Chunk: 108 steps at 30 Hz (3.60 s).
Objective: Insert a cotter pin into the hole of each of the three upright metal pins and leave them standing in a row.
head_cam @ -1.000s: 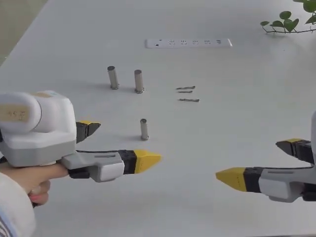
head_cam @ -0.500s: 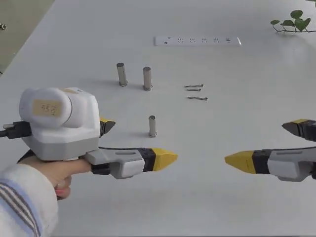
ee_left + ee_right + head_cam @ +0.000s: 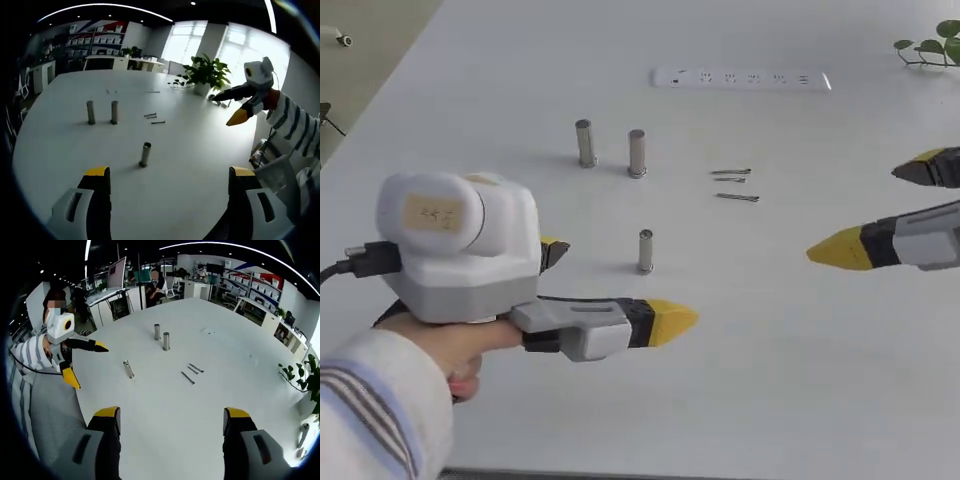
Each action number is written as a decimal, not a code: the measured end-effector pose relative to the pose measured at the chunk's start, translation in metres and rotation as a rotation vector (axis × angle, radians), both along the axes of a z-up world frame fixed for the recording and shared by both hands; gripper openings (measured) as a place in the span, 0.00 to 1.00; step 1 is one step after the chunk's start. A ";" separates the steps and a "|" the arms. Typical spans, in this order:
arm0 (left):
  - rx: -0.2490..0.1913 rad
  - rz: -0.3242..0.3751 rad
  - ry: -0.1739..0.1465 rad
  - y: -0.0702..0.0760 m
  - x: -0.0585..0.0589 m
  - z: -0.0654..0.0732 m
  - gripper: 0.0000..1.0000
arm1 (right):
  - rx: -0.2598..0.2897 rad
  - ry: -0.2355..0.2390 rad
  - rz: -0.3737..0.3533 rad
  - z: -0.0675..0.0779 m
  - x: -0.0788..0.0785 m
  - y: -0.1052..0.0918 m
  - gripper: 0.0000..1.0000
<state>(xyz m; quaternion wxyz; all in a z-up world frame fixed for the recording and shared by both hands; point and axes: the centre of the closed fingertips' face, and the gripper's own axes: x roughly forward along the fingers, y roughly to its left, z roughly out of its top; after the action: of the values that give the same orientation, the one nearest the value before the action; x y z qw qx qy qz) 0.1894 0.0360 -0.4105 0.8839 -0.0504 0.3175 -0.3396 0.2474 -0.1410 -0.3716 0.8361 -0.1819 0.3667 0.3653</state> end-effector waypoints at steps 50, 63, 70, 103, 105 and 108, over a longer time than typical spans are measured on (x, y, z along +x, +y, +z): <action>-0.006 -0.005 0.011 0.005 0.010 -0.009 0.96 | -0.275 0.127 0.514 -0.080 0.120 0.059 0.20; 0.001 -0.016 0.042 0.004 0.008 -0.018 0.95 | -0.360 0.170 0.536 -0.115 0.136 0.051 0.11; 0.000 -0.019 0.055 0.003 0.006 -0.023 0.94 | -0.363 0.174 0.522 -0.121 0.142 0.050 0.09; -0.001 -0.017 0.063 0.006 0.002 -0.023 0.94 | -0.451 0.198 0.560 -0.133 0.157 0.049 0.00; 0.000 -0.015 0.060 0.007 0.003 -0.022 0.94 | -0.459 0.196 0.548 -0.134 0.157 0.050 0.00; -0.003 -0.013 0.054 0.008 0.004 -0.020 0.94 | -0.489 0.187 0.563 -0.134 0.158 0.049 0.00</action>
<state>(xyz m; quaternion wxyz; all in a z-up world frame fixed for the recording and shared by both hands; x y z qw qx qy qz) 0.1936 0.0439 -0.4306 0.8728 -0.0590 0.3409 -0.3443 0.4053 -0.0917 -0.5061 0.5979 -0.4354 0.4532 0.4976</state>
